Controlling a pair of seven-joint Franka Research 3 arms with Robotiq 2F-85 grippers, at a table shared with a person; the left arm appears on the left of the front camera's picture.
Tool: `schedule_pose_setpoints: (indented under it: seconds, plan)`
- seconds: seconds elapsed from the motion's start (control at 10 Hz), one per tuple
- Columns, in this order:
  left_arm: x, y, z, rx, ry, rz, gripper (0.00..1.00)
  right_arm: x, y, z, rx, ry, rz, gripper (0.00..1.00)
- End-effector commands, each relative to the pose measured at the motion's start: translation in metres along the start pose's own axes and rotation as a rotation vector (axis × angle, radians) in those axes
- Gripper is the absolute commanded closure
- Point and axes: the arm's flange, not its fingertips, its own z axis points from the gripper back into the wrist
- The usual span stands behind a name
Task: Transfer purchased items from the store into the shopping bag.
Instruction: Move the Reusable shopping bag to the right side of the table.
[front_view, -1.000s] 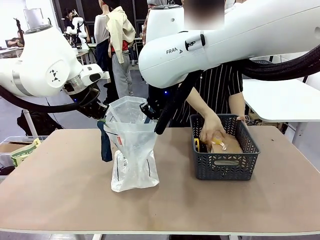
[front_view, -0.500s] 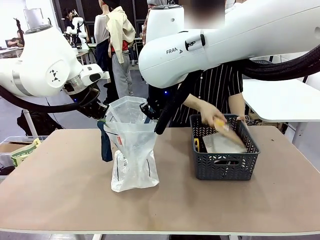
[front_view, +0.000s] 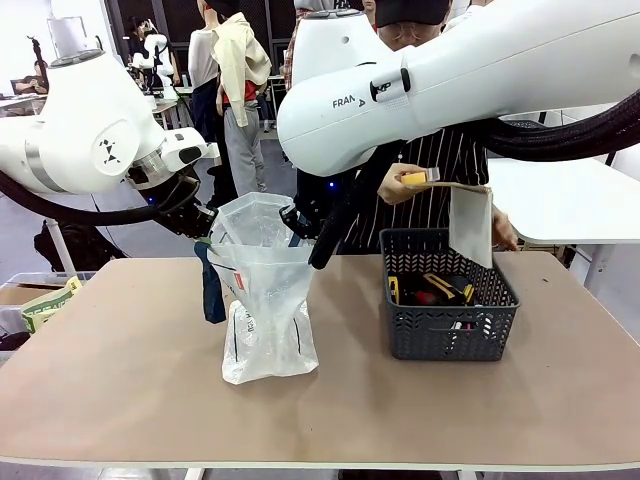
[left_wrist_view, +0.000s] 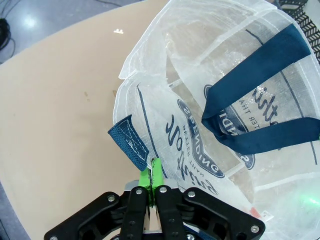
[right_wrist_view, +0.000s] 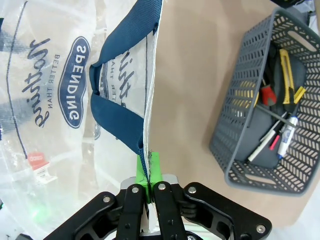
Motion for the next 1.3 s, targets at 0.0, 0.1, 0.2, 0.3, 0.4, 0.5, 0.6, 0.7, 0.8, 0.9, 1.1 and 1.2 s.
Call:
schedule_pose_setpoints:
  seconds: [0.0,0.1,0.2,0.3,0.4,0.5,0.6,0.7,0.8,0.9,1.1,1.2]
  plan:
    - [-0.0003,0.0012,0.0012,0.001,-0.004,0.003,1.0,-0.0016,-0.0014,0.0002,0.002,-0.002,0.011,1.0]
    - [-0.0003,0.0012,0.0012,0.001,-0.004,0.003,1.0,-0.0016,-0.0014,0.0002,0.002,-0.002,0.011,1.0]
    - [-0.0003,0.0012,0.0012,0.001,-0.004,0.003,1.0,-0.0016,-0.0014,0.0002,0.002,-0.002,0.011,1.0]
    - [-0.0003,0.0012,0.0012,0.001,-0.004,0.003,1.0,-0.0016,-0.0014,0.0002,0.002,-0.002,0.011,1.0]
    - [-0.0003,0.0012,0.0012,0.001,-0.004,0.003,1.0,-0.0016,-0.0014,0.0002,0.002,-0.002,0.011,1.0]
    - [-0.0003,0.0012,0.0012,0.001,-0.004,0.003,1.0,-0.0016,-0.0014,0.0002,0.002,-0.002,0.011,1.0]
    - [-0.0003,0.0012,0.0012,0.001,-0.004,0.003,1.0,-0.0016,-0.0014,0.0002,0.002,-0.002,0.011,1.0]
    - [-0.0003,0.0012,0.0012,0.001,-0.004,0.003,1.0,-0.0016,-0.0014,0.0002,0.002,-0.002,0.011,1.0]
    - [-0.0003,0.0012,0.0012,0.001,-0.004,0.003,1.0,-0.0016,-0.0014,0.0002,0.002,-0.002,0.011,1.0]
    - [-0.0003,0.0012,0.0012,0.001,-0.004,0.003,1.0,-0.0016,-0.0014,0.0002,0.002,-0.002,0.011,1.0]
    - [-0.0003,0.0012,0.0012,0.001,-0.004,0.003,1.0,-0.0016,-0.0014,0.0002,0.002,-0.002,0.011,1.0]
    - [-0.0003,0.0012,0.0012,0.001,-0.004,0.003,1.0,-0.0016,-0.0014,0.0002,0.002,-0.002,0.011,1.0]
